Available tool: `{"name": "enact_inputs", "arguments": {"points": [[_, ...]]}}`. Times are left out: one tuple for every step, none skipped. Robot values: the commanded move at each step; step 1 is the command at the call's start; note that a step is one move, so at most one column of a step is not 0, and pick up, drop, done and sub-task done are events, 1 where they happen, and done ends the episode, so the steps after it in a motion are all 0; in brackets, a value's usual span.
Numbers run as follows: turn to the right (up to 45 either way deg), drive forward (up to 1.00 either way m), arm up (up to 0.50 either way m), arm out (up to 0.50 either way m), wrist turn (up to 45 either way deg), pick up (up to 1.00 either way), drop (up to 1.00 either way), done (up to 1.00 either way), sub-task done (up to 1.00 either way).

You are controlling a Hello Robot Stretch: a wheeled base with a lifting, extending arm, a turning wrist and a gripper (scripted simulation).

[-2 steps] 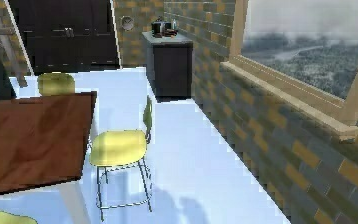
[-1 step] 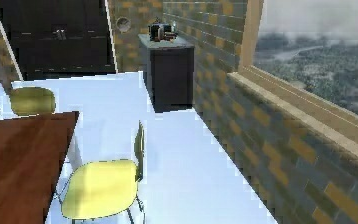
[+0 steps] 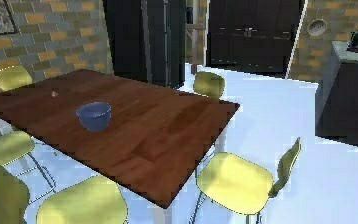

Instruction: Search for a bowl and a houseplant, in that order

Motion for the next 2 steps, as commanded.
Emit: {"name": "enact_inputs", "arguments": {"points": [[-24.0,0.0,0.0,0.0,0.0,0.0,0.0,0.0,0.0],[0.0,0.0,0.0,0.0,0.0,0.0,0.0,0.0,1.0]]}}
